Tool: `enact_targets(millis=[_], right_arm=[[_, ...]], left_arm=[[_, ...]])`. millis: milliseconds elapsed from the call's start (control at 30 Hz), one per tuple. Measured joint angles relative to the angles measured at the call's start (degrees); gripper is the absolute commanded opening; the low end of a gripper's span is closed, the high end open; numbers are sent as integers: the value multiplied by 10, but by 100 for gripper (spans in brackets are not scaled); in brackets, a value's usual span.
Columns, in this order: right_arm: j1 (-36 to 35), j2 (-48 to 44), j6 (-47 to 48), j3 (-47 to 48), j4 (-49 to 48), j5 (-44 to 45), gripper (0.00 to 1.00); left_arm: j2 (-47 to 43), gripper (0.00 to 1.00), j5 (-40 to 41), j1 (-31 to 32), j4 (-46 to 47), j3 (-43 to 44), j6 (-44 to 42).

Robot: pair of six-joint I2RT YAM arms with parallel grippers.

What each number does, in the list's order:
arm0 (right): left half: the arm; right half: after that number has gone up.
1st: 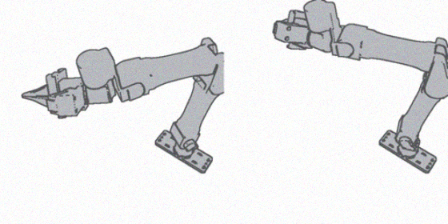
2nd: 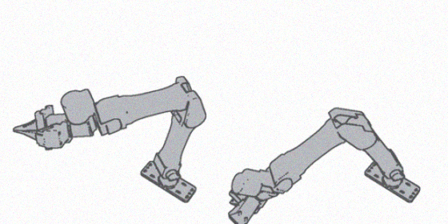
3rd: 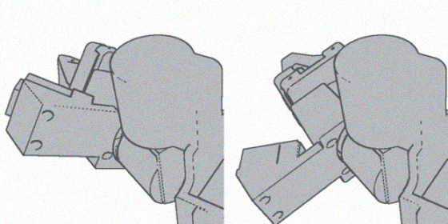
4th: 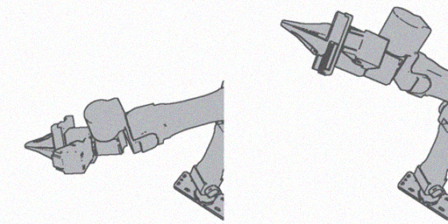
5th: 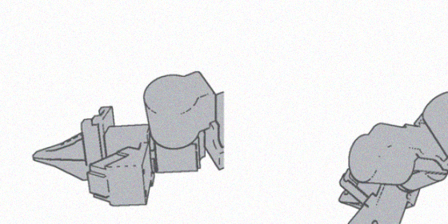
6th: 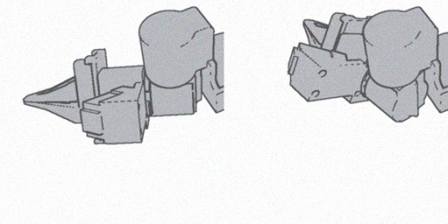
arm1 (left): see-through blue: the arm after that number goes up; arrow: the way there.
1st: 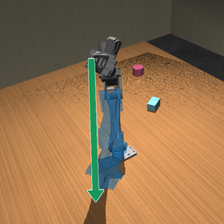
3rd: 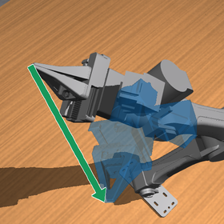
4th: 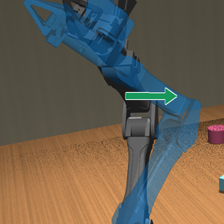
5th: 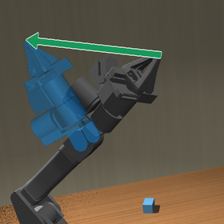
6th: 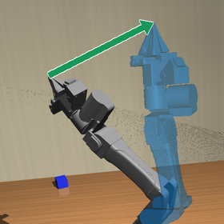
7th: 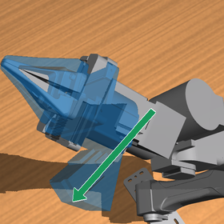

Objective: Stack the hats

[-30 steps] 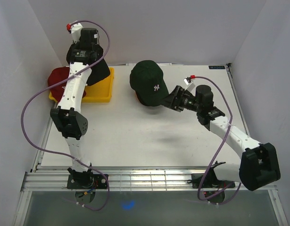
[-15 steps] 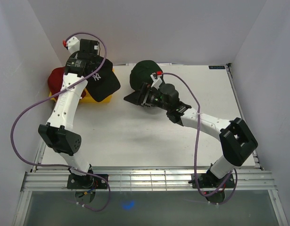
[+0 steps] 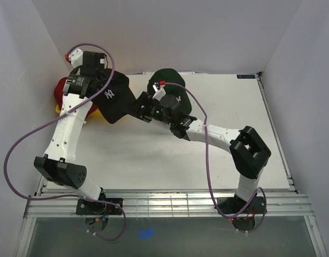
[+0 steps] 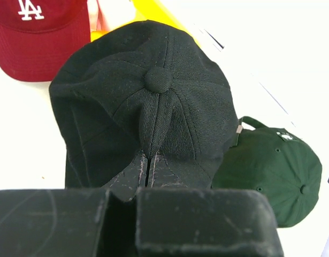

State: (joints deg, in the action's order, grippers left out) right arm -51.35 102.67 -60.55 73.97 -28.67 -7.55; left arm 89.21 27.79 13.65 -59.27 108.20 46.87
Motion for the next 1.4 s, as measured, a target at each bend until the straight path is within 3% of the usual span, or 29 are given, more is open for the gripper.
enact_targets(millis=[267,433,567,600,867,967,1033,1067,1200,1267,1400], right_arm=[[-32,29,-21,65,24,28,84],[-37,29,-32,74,25,38,78],[-38,34,-38,86,34,43,61],[-38,35,-40,86,35,44,53],[-32,35,-57,96,48,40,24],[-24,35,-69,110,50,23,17],[-13,33,-81,111,47,7,13],[-7,33,-89,111,45,-3,10],[28,31,-147,107,13,-56,8],[53,28,-177,104,0,-71,8],[106,19,-220,104,-7,-91,8]], left_arm=[[-37,0,-19,0,-3,-31,1],[-55,0,-23,0,-3,-31,-9],[-62,0,-27,0,-3,-31,-21],[-62,0,-28,0,-3,-31,-24],[-87,0,-45,0,8,-62,-45],[-94,0,-49,0,14,-63,-56],[-99,10,-58,0,23,-59,-66],[-99,22,-64,0,23,-55,-71],[-96,43,-86,3,23,-9,-96],[-95,47,-90,2,22,35,-109],[-92,66,-94,2,21,137,-125]])
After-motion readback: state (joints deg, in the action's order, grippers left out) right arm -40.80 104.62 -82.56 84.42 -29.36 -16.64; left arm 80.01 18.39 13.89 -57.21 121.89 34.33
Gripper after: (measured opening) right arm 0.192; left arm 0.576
